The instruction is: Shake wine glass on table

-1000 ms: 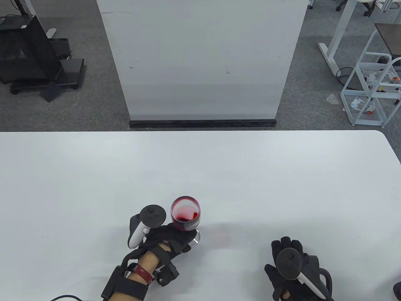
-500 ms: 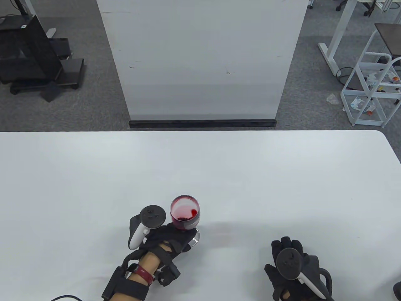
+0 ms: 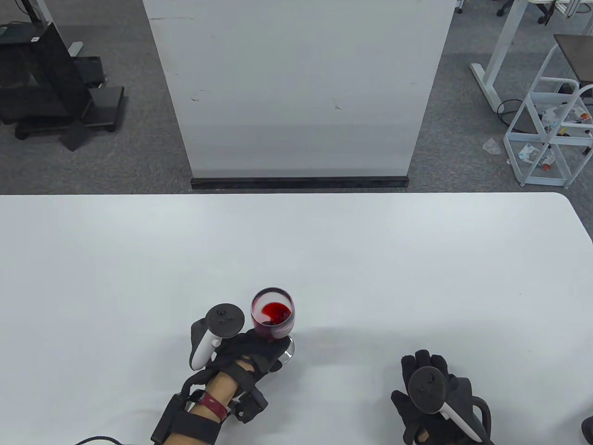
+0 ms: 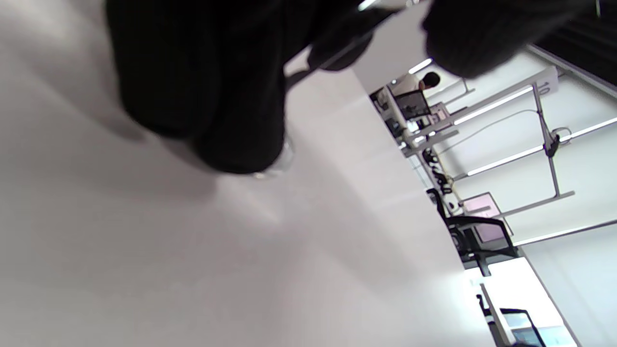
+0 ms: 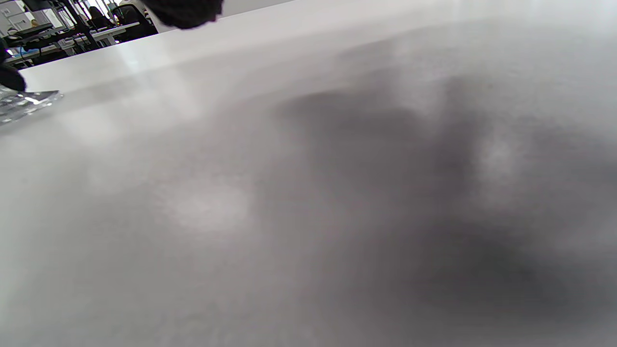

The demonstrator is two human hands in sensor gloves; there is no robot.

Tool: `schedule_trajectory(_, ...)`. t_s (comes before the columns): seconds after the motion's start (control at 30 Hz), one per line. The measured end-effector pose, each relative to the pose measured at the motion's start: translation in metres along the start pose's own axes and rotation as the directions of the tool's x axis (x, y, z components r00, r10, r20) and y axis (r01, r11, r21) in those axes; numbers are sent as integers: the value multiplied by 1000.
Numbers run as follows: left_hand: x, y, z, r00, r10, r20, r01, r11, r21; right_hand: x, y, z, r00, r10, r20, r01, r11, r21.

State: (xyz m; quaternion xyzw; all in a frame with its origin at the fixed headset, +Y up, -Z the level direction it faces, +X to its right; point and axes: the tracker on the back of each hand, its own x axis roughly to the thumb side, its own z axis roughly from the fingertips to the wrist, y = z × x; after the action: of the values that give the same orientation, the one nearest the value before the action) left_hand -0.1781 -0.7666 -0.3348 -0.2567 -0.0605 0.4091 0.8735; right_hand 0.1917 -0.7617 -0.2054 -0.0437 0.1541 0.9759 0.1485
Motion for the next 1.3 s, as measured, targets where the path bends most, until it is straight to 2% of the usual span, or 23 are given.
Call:
schedule_trajectory(0.23,-1,1,0,1000,7,4,-7,1000,-10,0,0,0,1000,1,1,-1,1000,1)
schedule_trajectory(0.4,-5,3,3,998,57,2,-56,997,-56,0,0,0,1000,-2,0,2,1000,-1)
schedule_trajectory(0.5,-6,11,11,1000,-3,-25,2,1000,-18,0,0,0,1000,-1,0,1,1000,-3)
schedule_trajectory(0.6,-9,22,18,998,18,-59,-18,1000,8,0,0,0,1000,-2,1,2,1000,-3)
schedule_trajectory(0.67,-11,33,27,996,46,-78,-44,999,31,0,0,1,1000,-4,3,4,1000,-3)
schedule_trajectory(0.77,-11,50,42,997,-7,-75,14,995,94,1,1,1,1000,-3,7,3,1000,-1)
schedule_trajectory(0.9,-30,66,64,997,-30,-64,29,1000,-12,1,0,1,1000,-5,5,5,1000,-2)
schedule_trajectory(0.97,-38,76,80,999,-41,-28,42,997,61,1,1,1,1000,-3,7,3,1000,-5)
schedule_trajectory(1.03,-42,82,93,995,-100,-21,101,992,78,1,1,1,1000,-1,6,1,1000,-6)
schedule_trajectory(1.13,-48,90,121,945,-319,-67,326,923,203,1,1,1,1000,1,3,-1,1000,-7)
schedule_trajectory(1.2,-55,94,138,884,-455,-108,465,830,309,1,1,1,1000,3,2,-3,1000,-9)
schedule_trajectory(1.3,-68,97,154,818,-553,-156,570,744,350,1,1,2,1000,6,0,-6,1000,-12)
